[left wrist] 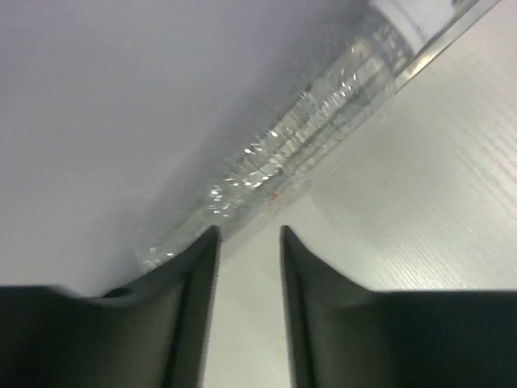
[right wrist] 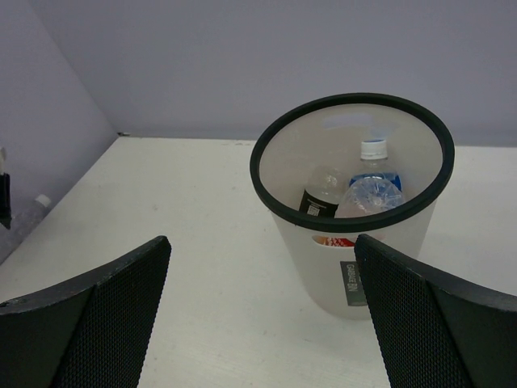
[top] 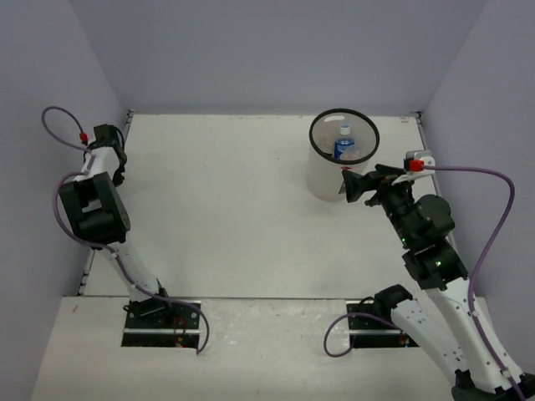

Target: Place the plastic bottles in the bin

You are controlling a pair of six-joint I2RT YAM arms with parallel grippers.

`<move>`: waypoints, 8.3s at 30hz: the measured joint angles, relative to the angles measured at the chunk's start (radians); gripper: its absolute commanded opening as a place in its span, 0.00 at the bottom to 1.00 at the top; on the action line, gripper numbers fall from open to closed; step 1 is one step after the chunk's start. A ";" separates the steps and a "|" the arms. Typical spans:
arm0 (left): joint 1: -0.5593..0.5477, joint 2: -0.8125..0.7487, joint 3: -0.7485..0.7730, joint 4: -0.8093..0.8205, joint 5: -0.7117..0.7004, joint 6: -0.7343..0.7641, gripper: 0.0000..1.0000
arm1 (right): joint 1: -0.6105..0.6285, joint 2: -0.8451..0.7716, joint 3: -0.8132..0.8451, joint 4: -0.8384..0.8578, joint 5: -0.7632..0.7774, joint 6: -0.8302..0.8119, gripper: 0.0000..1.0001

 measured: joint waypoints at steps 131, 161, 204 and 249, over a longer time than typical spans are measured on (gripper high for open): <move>0.022 0.049 0.026 0.103 0.088 0.154 1.00 | 0.000 -0.040 -0.084 0.101 0.254 -0.074 0.99; 0.040 -0.064 0.000 0.129 0.248 0.127 0.00 | 0.000 -0.041 -0.084 0.115 0.277 -0.074 0.99; 0.029 0.110 0.000 0.204 0.069 0.178 1.00 | 0.000 -0.062 -0.100 0.126 0.310 -0.086 0.99; -0.027 -0.282 -0.036 0.318 0.485 0.051 0.00 | 0.000 -0.042 -0.116 0.163 0.339 -0.097 0.99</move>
